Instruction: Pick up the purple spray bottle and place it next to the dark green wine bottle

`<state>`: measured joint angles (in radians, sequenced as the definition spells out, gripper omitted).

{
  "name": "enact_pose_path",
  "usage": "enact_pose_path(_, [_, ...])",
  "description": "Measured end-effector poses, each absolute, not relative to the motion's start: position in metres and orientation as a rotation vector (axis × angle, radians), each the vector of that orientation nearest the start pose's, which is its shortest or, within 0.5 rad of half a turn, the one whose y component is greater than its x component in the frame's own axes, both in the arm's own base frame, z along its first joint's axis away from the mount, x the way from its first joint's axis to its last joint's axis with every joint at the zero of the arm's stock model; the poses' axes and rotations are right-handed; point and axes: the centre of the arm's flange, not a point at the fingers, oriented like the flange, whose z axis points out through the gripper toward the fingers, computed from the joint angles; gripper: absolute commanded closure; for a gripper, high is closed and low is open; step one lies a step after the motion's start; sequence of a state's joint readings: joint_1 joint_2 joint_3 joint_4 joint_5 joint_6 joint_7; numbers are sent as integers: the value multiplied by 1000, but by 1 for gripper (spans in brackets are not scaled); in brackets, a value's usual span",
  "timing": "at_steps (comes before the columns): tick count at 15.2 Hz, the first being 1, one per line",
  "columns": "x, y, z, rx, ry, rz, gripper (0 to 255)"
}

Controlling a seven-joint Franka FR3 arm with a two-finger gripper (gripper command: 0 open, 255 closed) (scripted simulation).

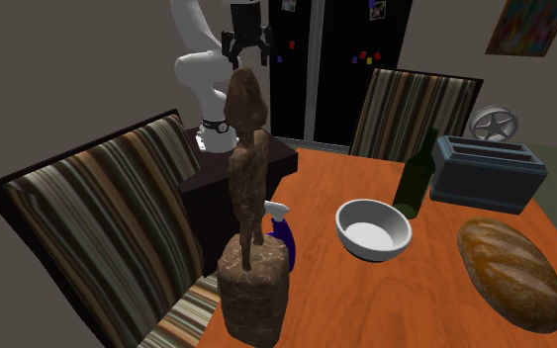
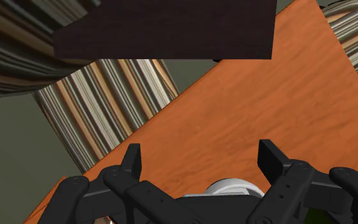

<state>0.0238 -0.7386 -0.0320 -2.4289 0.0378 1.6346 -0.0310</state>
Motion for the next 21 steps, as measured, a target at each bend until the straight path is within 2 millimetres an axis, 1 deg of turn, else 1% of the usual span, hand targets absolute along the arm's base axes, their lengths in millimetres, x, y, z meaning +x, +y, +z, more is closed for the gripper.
enact_pose_path(1, [321, -1, 547, -3080, -44, 85, 0])
enact_pose_path(2, [320, -4, 542, -3078, -56, 74, 0])
enact_pose_path(3, [322, -10, 534, -3075, -75, 57, 0])
enact_pose_path(5, [324, -24, 513, -3066, -124, 12, 0])
enact_pose_path(8, [334, -46, 483, -3049, -205, -61, 0])
enact_pose_path(9, [334, -50, 474, -3042, -233, -87, 0])
enact_pose_path(11, [344, -64, 448, -3027, -287, -135, 0])
enact_pose_path(12, [343, -71, 440, -3018, -315, -163, 0])
enact_pose_path(14, [352, -80, 419, -3000, -370, -212, 0])
enact_pose_path(15, [358, -89, 407, -2990, -394, -235, 0])
enact_pose_path(17, [368, -101, 388, -2970, -447, -287, 0])
enact_pose_path(19, [380, -111, 365, -2948, -500, -335, 0])
enact_pose_path(21, [391, -123, 347, -2924, -552, -387, 0])
